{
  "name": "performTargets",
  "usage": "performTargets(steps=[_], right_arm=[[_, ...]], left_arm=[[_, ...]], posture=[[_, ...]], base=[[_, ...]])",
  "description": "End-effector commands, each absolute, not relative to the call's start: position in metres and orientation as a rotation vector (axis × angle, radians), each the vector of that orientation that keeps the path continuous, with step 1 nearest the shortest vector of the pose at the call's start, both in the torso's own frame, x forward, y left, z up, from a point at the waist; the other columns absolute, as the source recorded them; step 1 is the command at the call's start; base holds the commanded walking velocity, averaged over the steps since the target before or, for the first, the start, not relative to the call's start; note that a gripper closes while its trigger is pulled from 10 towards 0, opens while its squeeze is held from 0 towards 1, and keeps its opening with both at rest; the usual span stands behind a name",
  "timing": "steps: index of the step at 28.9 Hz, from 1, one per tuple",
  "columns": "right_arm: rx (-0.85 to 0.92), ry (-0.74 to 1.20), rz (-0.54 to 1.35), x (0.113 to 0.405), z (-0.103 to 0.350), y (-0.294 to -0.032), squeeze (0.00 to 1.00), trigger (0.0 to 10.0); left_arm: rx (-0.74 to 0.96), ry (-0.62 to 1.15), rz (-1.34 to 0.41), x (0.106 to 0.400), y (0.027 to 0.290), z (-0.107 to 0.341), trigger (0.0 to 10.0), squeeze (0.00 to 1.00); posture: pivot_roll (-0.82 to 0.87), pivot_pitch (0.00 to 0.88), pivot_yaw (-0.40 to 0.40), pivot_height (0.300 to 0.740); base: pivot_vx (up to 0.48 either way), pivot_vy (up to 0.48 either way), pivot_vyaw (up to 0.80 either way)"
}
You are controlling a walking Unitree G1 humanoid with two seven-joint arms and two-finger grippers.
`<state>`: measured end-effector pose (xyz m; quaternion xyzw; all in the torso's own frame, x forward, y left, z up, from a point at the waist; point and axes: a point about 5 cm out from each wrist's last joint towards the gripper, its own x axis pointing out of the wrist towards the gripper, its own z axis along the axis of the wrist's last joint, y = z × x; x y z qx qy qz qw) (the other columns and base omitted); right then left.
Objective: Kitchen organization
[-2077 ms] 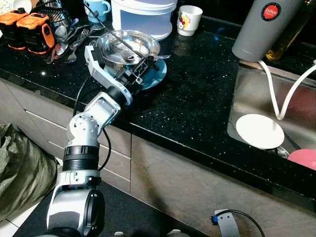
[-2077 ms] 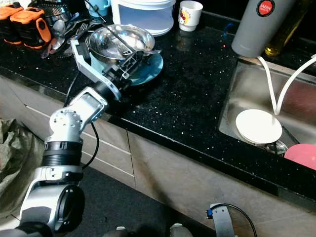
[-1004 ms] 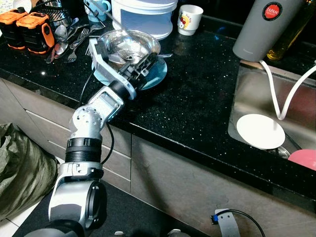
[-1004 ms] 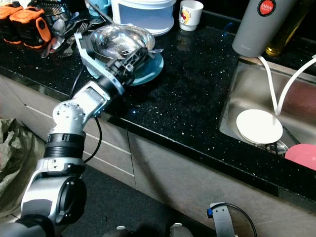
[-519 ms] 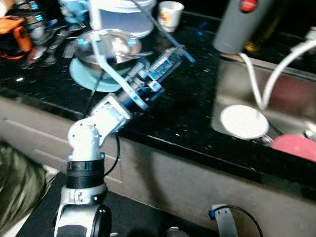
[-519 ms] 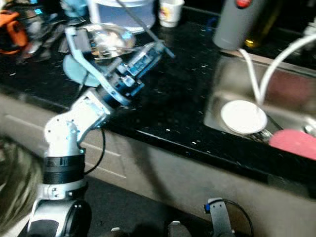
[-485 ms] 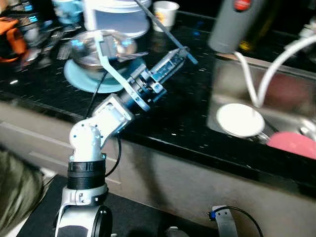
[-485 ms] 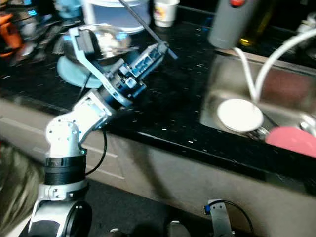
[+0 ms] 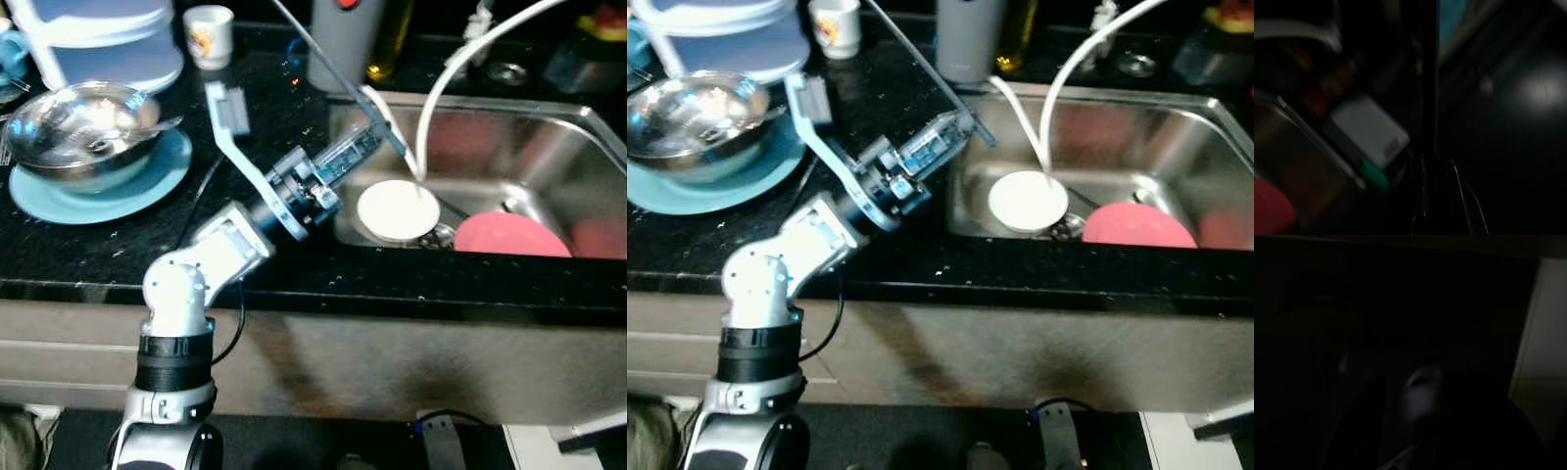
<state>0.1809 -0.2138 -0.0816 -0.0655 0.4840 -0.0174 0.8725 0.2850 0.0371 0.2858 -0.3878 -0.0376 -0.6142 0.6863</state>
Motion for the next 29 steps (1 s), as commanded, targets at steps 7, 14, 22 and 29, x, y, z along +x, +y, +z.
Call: performTargets(steps=[7, 14, 22, 29], right_arm=[[-0.140, 1.046, -0.049, 0.170, -0.086, -0.218, 0.00, 10.0], [-0.143, 1.046, -0.051, 0.170, -0.086, -0.219, 0.00, 10.0], [-0.149, 1.047, -0.044, 0.170, -0.086, -0.219, 0.00, 10.0], [-0.146, 1.046, -0.047, 0.171, -0.086, -0.219, 0.00, 10.0]], left_arm=[[-0.721, 0.006, -1.396, 0.280, 0.027, 0.267, 0.0, 0.00], [-0.609, 0.014, -1.345, 0.286, 0.026, 0.261, 10.0, 0.00], [-0.504, 0.027, -1.182, 0.312, 0.036, 0.247, 10.0, 0.00], [-0.299, 0.038, -1.028, 0.341, 0.038, 0.240, 10.0, 0.00]], posture=[[0.03, 0.127, -0.027, 0.740], [0.03, 0.134, -0.028, 0.740], [0.03, 0.138, -0.030, 0.740], [0.02, 0.146, -0.024, 0.740]], base=[[0.000, 0.000, -0.80], [0.000, 0.000, -0.15], [0.000, 0.000, 0.00], [0.000, 0.000, 0.00]])
